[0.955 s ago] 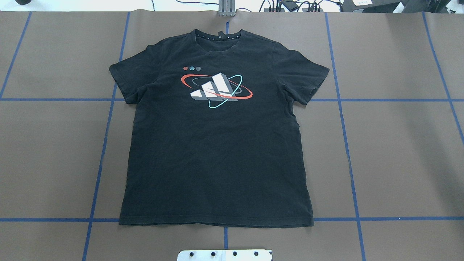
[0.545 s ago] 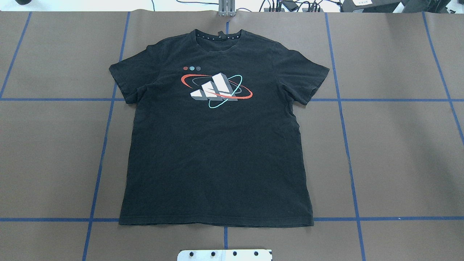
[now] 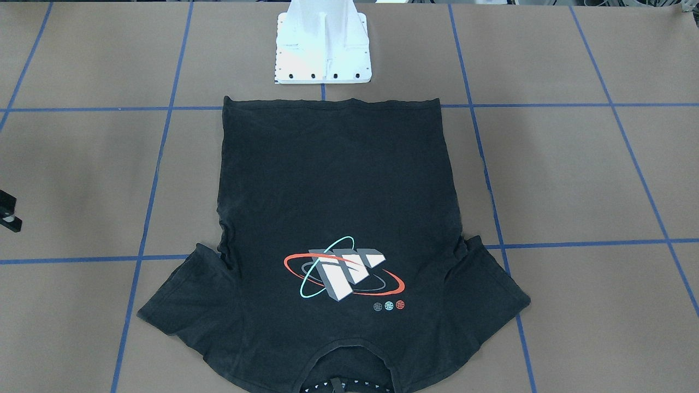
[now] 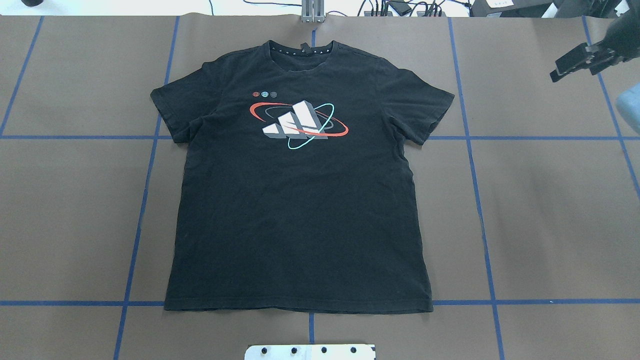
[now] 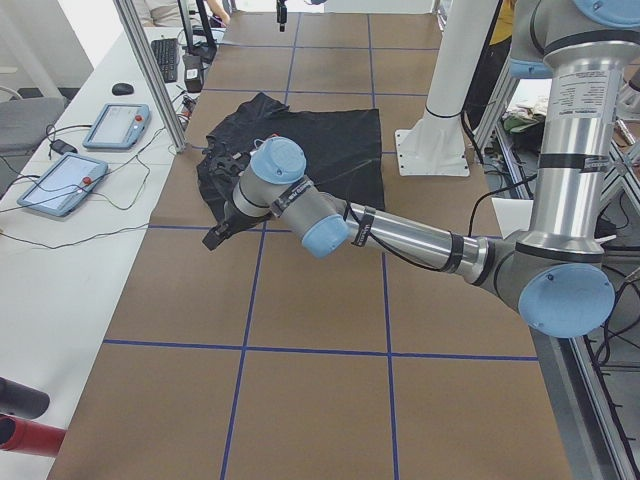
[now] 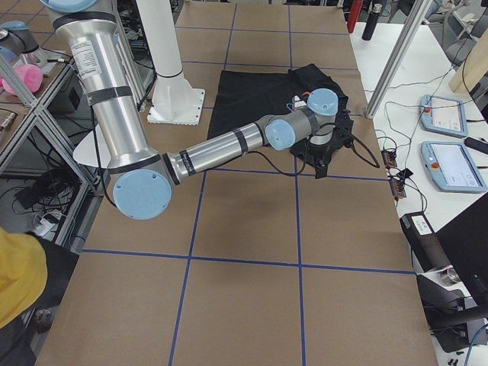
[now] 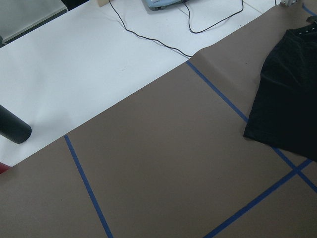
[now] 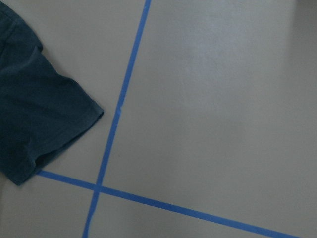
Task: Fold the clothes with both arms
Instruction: 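Move the right gripper in toward the shirt sleeve nearest it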
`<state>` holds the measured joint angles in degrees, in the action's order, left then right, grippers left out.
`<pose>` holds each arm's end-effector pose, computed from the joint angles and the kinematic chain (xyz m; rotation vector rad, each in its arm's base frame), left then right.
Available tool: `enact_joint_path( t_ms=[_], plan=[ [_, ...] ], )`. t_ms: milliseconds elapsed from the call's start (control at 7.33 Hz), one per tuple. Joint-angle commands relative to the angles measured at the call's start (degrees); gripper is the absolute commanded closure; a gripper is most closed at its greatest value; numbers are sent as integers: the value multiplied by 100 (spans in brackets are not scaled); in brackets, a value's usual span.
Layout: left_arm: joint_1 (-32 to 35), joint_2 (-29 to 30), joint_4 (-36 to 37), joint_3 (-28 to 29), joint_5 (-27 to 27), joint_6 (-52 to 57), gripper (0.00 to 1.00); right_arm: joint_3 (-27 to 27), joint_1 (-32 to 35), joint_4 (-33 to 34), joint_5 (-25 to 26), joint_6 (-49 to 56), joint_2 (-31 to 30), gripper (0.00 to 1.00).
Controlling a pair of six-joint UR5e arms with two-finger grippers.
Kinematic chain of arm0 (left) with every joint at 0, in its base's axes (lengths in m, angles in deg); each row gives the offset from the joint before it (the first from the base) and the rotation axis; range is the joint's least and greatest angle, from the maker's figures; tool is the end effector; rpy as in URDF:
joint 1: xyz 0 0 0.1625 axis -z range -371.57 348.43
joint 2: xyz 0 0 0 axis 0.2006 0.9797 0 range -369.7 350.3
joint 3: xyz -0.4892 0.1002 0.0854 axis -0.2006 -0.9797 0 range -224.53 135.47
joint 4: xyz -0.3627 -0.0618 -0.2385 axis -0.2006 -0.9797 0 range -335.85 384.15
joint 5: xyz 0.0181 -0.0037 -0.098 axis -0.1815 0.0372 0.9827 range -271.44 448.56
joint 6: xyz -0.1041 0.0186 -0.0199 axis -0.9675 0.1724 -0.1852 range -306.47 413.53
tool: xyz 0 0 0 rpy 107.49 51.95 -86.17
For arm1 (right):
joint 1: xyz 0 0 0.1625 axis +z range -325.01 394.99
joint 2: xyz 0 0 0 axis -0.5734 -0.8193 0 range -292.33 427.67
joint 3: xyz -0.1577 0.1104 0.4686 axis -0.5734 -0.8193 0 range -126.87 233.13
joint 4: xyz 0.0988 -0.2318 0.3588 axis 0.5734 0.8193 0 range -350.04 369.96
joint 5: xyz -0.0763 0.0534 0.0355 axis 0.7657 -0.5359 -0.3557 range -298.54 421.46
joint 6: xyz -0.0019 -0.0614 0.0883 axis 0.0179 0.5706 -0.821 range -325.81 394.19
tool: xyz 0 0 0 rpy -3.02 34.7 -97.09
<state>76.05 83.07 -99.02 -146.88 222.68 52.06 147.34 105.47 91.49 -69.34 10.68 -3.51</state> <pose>-0.0354 -0.5537 0.5365 0.7755 0.7499 0.3384 -0.1663 -0.6576 0.4960 0.2348 -0.8375 -0.1304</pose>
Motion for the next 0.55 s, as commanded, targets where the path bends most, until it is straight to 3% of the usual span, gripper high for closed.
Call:
enact_joint_path(
  t_ms=[0, 136, 409],
  plan=[
    [-113, -22, -216, 14, -9, -213, 0, -1169, -743, -1859, 492, -1702, 524, 0],
    [-122, -22, -216, 14, -9, -213, 0, -1847, -964, -2661, 721, -2223, 752, 1],
    [-175, -22, -216, 14, -9, -213, 0, -2265, -1377, -3195, 1283, -2858, 921, 4]
  ],
)
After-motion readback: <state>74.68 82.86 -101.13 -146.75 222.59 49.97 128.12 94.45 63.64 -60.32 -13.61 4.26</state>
